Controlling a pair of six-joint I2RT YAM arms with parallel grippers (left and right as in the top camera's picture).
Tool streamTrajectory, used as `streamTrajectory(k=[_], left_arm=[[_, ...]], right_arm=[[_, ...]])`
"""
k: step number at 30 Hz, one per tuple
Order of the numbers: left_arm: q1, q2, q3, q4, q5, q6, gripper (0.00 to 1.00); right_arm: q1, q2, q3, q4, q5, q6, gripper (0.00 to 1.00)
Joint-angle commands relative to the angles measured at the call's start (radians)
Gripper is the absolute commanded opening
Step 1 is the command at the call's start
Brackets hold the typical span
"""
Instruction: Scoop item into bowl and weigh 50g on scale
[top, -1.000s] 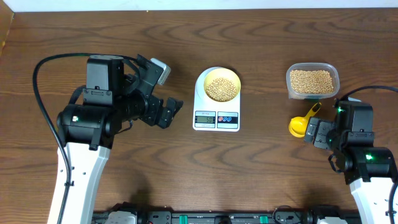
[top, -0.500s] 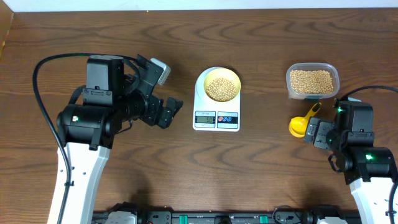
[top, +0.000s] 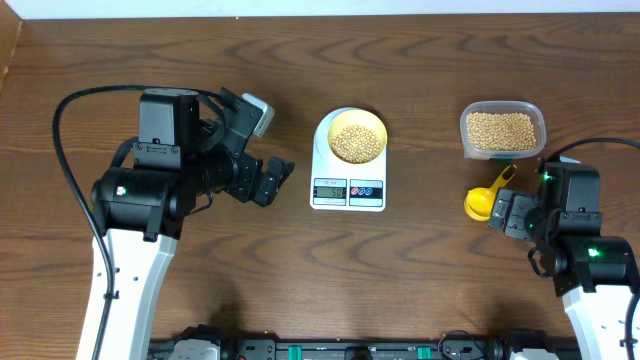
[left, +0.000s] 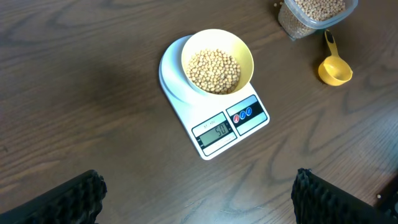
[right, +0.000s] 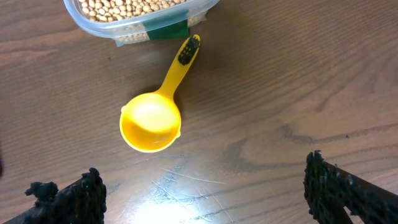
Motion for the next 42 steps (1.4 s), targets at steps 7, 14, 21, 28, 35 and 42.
streamTrajectory(k=[7,14,21,28,35,42], left_arm=[[0.004,-0.002,-0.002,-0.001,0.012,-0.001,0.97],[0.003,-0.002,-0.002,-0.001,0.012,-0.001,0.98],[0.002,-0.002,-0.002,0.0,0.013,-0.001,0.98],[0.002,-0.004,-0.002,-0.005,0.013,-0.003,0.98],[0.002,-0.007,-0.016,-0.03,0.013,-0.021,0.98],[0.002,-0.06,-0.056,-0.046,-0.019,-0.024,0.97]], right_arm=[[-0.005,-0.005,0.01,-0.001,0.013,-0.011,0.99],[-0.005,-0.005,0.01,-0.001,0.013,-0.011,0.99],[-0.005,-0.005,0.01,-0.001,0.013,-0.011,0.99],[-0.005,-0.005,0.01,-0.001,0.013,-0.011,0.99],[-0.005,-0.005,0.01,-0.001,0.013,-0.011,0.99],[-0.005,-0.005,0.01,-0.001,0.013,-0.011,0.99]])
